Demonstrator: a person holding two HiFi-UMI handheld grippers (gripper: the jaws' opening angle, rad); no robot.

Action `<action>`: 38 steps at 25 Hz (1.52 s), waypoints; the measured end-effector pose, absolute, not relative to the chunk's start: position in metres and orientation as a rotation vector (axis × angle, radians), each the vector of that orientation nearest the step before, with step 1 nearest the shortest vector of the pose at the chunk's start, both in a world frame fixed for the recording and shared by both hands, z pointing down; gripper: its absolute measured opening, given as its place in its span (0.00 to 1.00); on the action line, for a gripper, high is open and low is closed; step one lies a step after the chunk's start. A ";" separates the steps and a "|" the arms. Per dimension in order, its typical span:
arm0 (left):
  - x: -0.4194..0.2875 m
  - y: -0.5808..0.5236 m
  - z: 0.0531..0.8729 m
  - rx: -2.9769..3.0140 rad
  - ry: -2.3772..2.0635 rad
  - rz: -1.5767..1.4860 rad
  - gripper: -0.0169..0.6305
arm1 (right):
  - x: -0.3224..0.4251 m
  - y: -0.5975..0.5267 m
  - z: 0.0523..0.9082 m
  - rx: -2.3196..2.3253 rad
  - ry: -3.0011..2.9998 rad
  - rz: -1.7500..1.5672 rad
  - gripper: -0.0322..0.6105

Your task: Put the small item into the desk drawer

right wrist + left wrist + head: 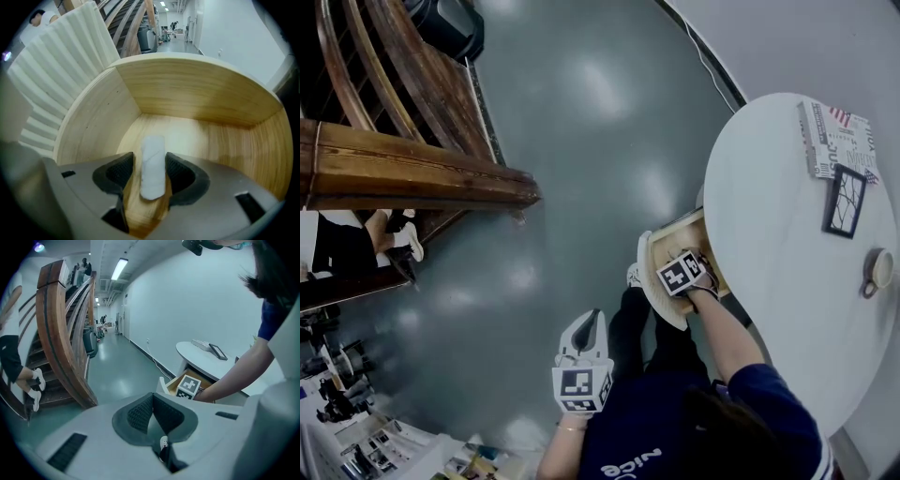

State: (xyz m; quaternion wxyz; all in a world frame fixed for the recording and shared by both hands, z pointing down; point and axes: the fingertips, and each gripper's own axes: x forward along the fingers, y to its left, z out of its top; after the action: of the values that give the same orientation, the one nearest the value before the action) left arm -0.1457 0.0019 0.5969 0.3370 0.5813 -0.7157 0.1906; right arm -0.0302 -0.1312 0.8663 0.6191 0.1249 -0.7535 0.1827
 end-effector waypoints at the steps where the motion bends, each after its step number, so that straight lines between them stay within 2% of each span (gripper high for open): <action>1: -0.146 0.002 0.597 1.517 -1.866 0.496 0.03 | -0.031 -0.131 0.865 0.293 -1.735 0.435 0.43; 25: -0.137 -0.046 0.565 1.706 -1.860 0.366 0.03 | -0.033 -0.108 0.709 0.436 -2.022 0.489 0.46; 38: -0.116 -0.077 0.549 1.891 -1.758 0.386 0.03 | -0.022 -0.128 0.602 0.729 -2.275 0.588 0.43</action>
State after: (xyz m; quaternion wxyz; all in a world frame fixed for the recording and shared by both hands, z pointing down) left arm -0.1159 -0.0771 0.5489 0.2624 0.6989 -0.6499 0.1426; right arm -0.0221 -0.1284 0.6018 0.3344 0.2792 -0.8715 0.2253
